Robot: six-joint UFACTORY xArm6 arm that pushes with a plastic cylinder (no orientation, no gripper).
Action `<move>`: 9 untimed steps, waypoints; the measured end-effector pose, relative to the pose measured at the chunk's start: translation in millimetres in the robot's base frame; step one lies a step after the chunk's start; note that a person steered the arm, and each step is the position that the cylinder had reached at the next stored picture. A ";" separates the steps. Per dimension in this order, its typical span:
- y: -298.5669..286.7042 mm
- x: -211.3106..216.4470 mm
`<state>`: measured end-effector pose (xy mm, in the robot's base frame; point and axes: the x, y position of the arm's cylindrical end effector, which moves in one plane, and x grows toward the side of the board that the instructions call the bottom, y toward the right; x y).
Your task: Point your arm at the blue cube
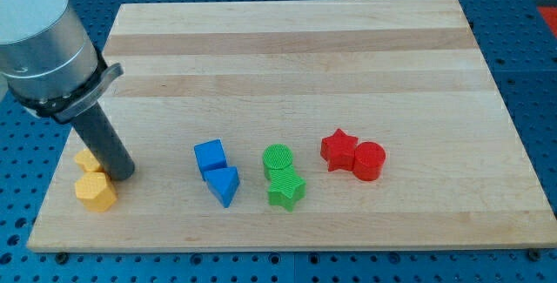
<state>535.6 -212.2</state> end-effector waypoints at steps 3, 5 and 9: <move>27.0 -3.5; 27.0 2.1; 27.0 27.3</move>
<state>562.9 -185.1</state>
